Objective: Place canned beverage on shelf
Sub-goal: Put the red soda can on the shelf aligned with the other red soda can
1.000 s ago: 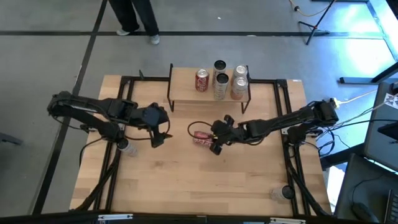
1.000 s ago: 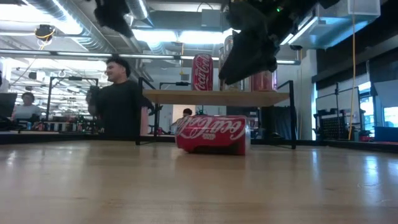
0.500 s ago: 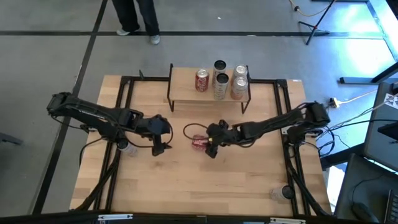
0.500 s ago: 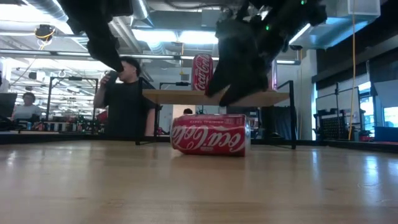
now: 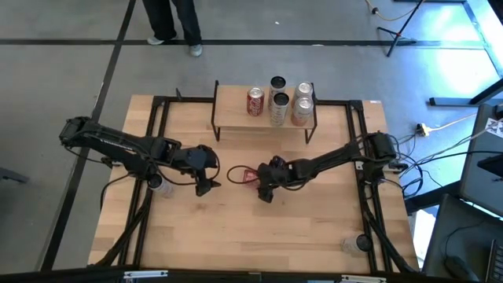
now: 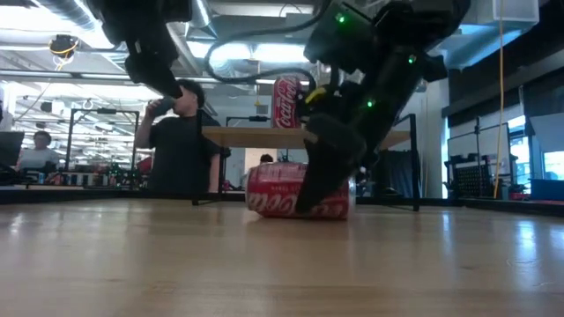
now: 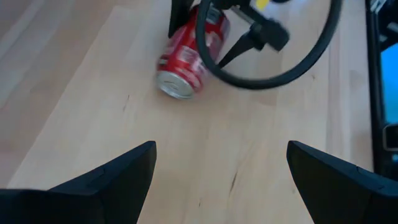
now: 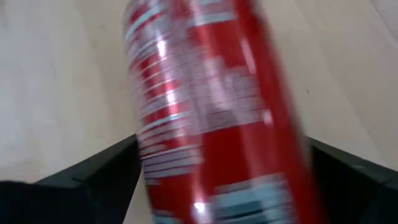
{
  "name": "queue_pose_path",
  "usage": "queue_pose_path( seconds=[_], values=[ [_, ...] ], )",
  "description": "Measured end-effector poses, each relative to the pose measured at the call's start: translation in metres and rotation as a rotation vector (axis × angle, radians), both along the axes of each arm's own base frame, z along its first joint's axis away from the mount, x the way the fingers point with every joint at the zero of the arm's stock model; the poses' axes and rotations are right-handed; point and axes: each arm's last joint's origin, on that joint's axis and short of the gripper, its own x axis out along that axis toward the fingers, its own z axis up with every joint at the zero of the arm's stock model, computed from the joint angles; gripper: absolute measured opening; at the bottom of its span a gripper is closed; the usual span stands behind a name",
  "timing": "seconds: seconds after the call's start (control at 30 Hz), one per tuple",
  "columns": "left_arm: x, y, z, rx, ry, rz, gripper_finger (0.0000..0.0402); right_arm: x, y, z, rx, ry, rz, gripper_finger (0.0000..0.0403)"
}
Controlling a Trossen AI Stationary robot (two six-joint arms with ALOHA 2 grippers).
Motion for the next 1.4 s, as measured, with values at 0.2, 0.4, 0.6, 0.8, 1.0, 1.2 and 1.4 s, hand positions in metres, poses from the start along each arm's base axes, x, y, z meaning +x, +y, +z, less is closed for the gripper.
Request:
queue_pose_path(
  seconds=[0.2,0.4,0.6,0.8,1.0,1.2,1.4],
  values=[
    [0.003,-0.001,0.002,-0.056,-0.036,0.053,0.0348,0.002,0.001,-0.010,0.023,0.020,-0.008,0.0344],
    [0.003,-0.001,0.003,-0.061,-0.045,0.054,0.0348,0.002,0.002,0.001,0.064,0.015,0.009,0.0276],
    [0.001,-0.001,0.006,-0.058,-0.057,0.012,0.0348,0.012,0.007,0.040,0.151,-0.096,0.066,0.0276],
    [-0.021,0.001,0.046,-0.095,-0.231,-0.033,0.0348,0.013,0.005,0.105,0.179,-0.246,0.086,0.0276],
    [-0.049,0.007,0.097,-0.013,-0.491,-0.059,0.0348,0.015,-0.003,0.181,0.203,-0.498,0.112,0.0276],
    [-0.057,0.011,0.125,0.087,-0.721,-0.032,0.0348,0.023,-0.002,0.233,0.204,-0.800,0.145,0.0276],
    [-0.050,0.010,0.137,0.123,-0.855,-0.036,0.0348,0.028,0.000,0.249,0.216,-0.977,0.159,0.0276]
  ],
)
